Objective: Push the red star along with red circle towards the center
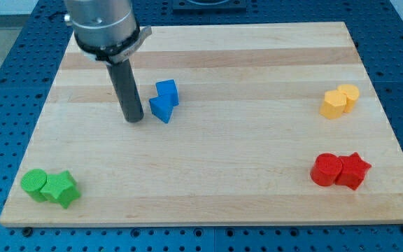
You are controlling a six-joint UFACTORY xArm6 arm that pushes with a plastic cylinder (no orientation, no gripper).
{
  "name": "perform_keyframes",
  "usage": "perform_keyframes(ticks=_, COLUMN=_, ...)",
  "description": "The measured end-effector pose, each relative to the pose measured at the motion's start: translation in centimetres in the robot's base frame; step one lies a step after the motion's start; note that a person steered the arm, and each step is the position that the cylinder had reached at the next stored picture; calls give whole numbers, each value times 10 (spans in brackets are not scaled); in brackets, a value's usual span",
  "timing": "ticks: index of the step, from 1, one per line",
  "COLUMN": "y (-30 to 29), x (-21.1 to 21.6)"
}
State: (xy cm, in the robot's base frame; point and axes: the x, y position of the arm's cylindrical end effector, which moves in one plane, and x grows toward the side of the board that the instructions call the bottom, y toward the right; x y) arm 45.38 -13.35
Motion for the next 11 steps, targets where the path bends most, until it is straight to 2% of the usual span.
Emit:
perform_keyframes(ticks=1, y=6, x=22)
perform_keyframes(ticks=3, y=69, x=53)
perform_keyframes(ticks=4, y=96, x=88)
perform_keyframes(ticks=5, y=144, x=122)
perform_keyframes(ticks=7, y=265, x=160)
perform_keyframes(ticks=9, y=406, x=156)
perform_keyframes(ticks=10, y=444, x=131)
perform_keyframes(ticks=11, y=436, x=108)
